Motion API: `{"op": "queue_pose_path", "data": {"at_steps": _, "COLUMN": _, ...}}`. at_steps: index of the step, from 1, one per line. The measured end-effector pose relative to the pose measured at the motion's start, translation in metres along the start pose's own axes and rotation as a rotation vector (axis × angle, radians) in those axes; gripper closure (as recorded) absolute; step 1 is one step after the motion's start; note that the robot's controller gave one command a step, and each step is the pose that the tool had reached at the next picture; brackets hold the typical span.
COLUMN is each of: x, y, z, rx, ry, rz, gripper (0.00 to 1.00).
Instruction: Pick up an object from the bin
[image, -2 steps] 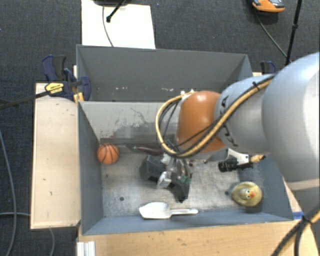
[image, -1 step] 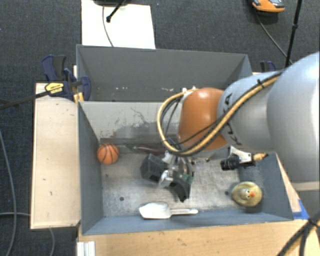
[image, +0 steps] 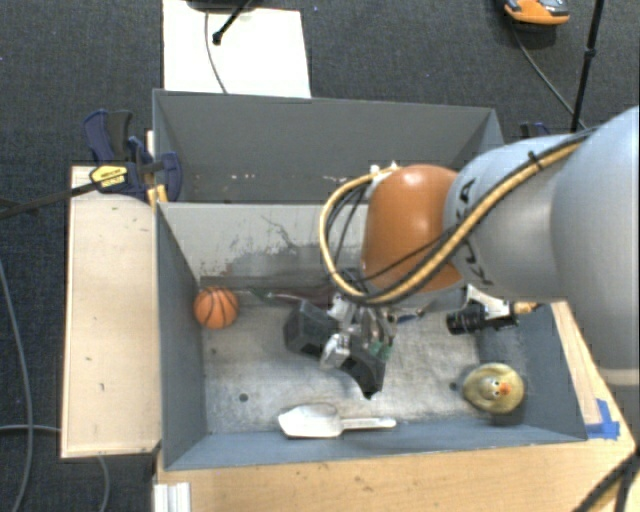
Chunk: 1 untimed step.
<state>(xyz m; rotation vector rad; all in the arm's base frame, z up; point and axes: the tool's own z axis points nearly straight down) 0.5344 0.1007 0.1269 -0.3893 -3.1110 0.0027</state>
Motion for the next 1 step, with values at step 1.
{"op": "queue_pose_path", "data": {"at_steps": 1, "x": -0.001, "y": 0.0003, "z": -0.0109, "rx": -0.002, "ry": -0.005, "rz": 0.0, "gripper": 1.0}}
